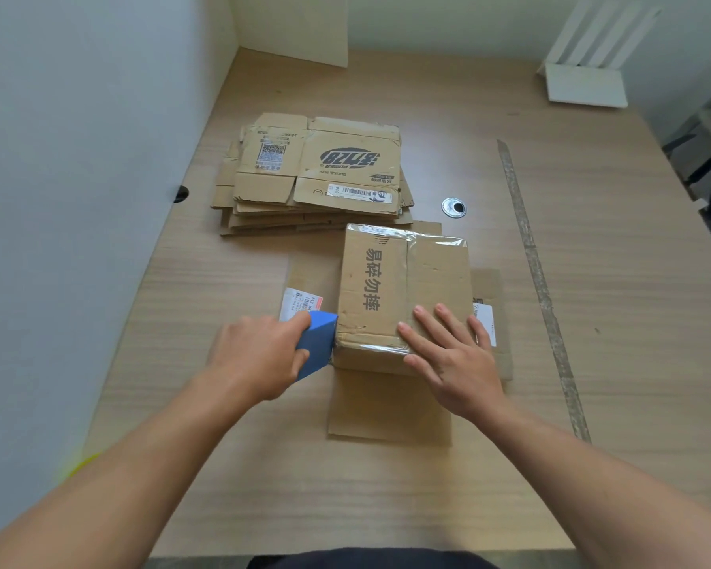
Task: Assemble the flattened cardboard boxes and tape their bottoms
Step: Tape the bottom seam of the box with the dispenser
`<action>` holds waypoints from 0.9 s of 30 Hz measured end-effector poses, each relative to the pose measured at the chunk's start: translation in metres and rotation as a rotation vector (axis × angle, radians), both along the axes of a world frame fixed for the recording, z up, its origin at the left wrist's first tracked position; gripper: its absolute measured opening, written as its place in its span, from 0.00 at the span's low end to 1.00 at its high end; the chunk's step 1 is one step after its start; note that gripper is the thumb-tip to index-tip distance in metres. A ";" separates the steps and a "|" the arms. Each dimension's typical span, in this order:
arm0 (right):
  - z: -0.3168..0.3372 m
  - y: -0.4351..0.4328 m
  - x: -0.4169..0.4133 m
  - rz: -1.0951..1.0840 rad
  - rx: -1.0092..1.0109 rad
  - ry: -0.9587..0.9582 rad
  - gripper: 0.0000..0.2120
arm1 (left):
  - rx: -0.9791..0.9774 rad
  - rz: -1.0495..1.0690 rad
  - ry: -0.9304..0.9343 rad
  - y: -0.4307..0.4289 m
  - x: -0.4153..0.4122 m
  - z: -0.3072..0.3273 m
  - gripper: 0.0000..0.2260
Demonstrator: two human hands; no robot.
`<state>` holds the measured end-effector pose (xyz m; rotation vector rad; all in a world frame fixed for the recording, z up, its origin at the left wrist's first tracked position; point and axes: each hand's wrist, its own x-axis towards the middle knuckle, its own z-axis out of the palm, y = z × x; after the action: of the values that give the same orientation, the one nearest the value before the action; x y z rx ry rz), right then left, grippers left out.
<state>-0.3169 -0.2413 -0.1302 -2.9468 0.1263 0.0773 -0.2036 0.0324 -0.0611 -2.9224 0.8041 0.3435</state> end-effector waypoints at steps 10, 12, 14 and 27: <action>0.006 0.004 0.002 0.054 -0.001 -0.179 0.20 | -0.197 0.373 -0.036 0.043 -0.030 -0.052 0.23; 0.006 0.006 0.003 0.043 0.025 -0.138 0.22 | -0.177 0.417 -0.042 0.055 -0.027 -0.058 0.26; 0.006 0.006 0.003 0.028 0.042 -0.074 0.23 | -0.135 0.432 -0.024 0.061 -0.026 -0.067 0.30; 0.007 -0.003 0.004 0.034 0.105 0.021 0.36 | -0.178 0.625 0.113 0.049 -0.023 -0.061 0.29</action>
<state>-0.3125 -0.2440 -0.1230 -2.8445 0.0735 0.1167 -0.2271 0.0817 -0.1223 -3.2813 -0.1065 0.5017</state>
